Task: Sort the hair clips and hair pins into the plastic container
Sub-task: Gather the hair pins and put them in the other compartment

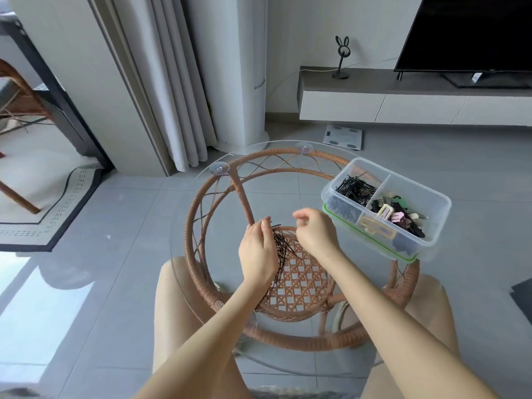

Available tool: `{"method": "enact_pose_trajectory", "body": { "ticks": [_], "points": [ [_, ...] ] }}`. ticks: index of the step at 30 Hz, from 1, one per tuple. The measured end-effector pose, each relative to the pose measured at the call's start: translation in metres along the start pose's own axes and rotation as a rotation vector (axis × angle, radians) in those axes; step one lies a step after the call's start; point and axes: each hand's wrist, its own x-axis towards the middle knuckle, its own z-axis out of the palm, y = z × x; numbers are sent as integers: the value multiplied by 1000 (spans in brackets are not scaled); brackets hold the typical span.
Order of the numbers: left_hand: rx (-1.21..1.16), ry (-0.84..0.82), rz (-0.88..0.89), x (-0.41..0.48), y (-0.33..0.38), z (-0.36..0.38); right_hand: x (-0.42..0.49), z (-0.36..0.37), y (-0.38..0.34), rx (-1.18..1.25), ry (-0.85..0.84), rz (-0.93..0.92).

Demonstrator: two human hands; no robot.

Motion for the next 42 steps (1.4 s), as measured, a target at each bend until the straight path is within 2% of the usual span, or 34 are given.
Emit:
{"method": "enact_pose_trajectory", "body": {
  "ticks": [3, 6, 8, 10, 12, 14, 18, 21, 26, 31, 39, 42],
  "points": [
    [-55, 0, 14, 4, 2, 8, 9, 9, -1, -31, -112, -41],
    [-211, -26, -21, 10, 1, 6, 2, 15, 0, -4, -191, -114],
    [-313, -84, -59, 14, -3, -3, -4, 11, 8, 37, -239, -125],
    [-296, -155, -52, 17, -7, -17, -10, 1, 19, 44, -288, -155],
    [-143, -222, 16, 18, -11, -34, -18, -12, 29, 27, -309, -211],
    [156, -283, 138, 14, -13, -53, -25, -25, 34, -32, -308, -278],
    [797, -537, 435, -7, -11, -69, -40, -44, 42, -393, -482, -387],
    [966, -592, 557, -16, -13, -61, -42, -35, 47, -640, -483, -506],
    [870, -561, 547, -3, -7, -48, -28, -17, 39, -527, -427, -497],
    [836, -612, 516, 13, 1, -49, -16, -16, 29, -433, -389, -446],
    [822, -661, 490, 30, 11, -56, -14, -12, 38, -341, -283, -542],
    [803, -674, 478, 32, 15, -64, -14, -16, 43, -246, -245, -480]
  ]
}}
